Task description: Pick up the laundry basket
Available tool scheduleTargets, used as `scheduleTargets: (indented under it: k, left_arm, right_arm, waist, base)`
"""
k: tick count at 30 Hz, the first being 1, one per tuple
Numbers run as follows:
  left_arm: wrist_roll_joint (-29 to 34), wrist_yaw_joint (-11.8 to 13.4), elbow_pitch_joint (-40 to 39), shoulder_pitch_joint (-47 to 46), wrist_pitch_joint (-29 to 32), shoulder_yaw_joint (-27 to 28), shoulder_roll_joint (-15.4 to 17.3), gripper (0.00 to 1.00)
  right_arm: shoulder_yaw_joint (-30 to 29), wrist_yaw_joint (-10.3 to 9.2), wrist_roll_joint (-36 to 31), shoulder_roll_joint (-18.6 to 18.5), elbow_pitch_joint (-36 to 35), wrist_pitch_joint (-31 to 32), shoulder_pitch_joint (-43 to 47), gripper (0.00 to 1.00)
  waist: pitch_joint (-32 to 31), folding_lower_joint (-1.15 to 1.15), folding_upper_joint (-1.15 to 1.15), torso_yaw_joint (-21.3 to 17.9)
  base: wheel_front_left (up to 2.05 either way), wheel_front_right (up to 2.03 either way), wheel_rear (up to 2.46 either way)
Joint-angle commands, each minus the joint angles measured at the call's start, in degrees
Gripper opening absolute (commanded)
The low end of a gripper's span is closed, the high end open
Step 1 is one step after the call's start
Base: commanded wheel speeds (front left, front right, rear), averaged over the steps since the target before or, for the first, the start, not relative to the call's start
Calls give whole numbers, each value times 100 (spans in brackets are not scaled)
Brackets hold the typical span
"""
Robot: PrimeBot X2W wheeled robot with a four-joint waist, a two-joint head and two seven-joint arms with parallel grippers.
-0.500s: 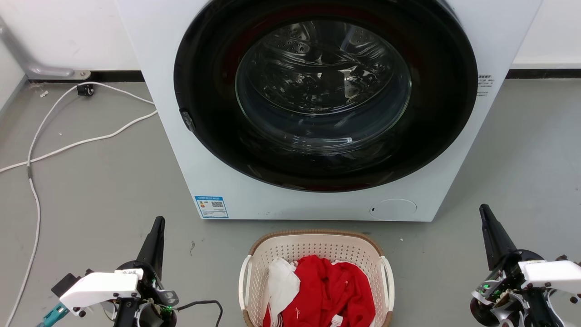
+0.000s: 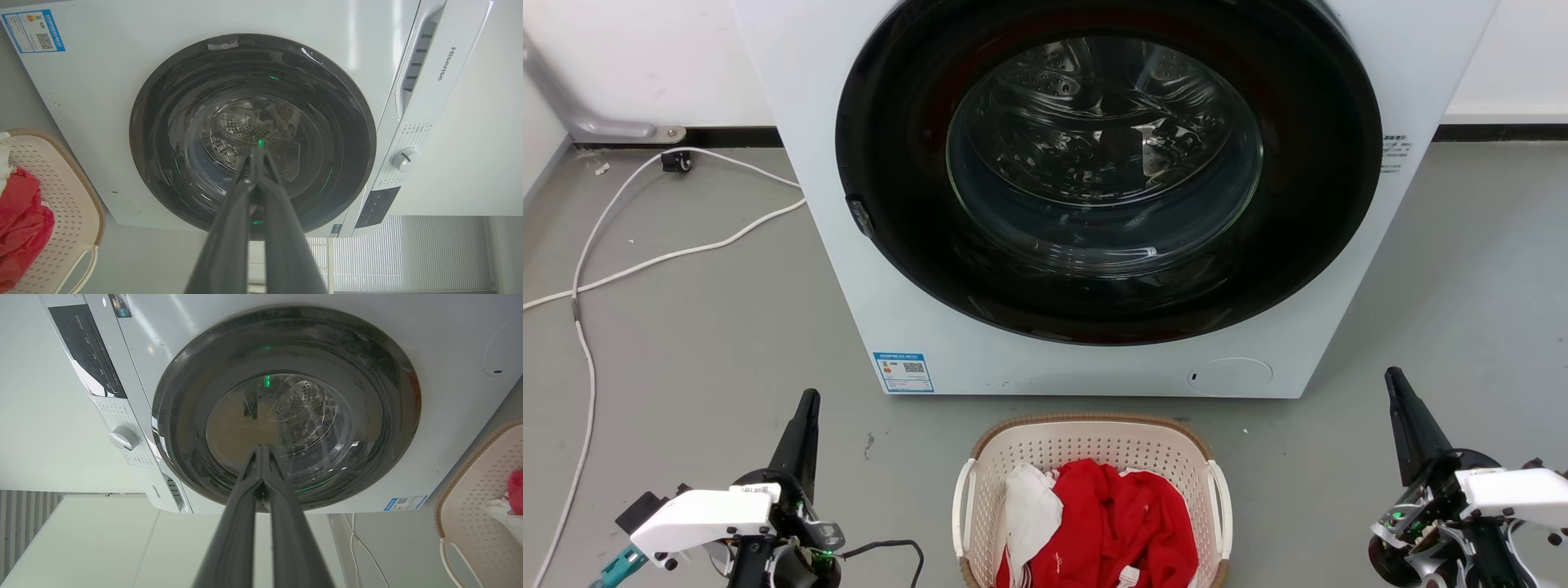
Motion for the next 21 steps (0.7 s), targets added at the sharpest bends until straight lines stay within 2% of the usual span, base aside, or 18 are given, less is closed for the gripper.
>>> scheduleTargets:
  k: [1,21]
  left_arm:
    - [22,-18,8,-59,29,17,-4,0]
    - [42,-18,8,-61,45,32,-15,0]
  right_arm:
    - [-10,0,-19,20,3,7,-63,0]
    - [-20,0,-29,26,4,19,-64,0]
  waist:
    - [0,0,0,0]
    - [0,0,0,0]
  base:
    - [0,0,0]
    - [0,0,0]
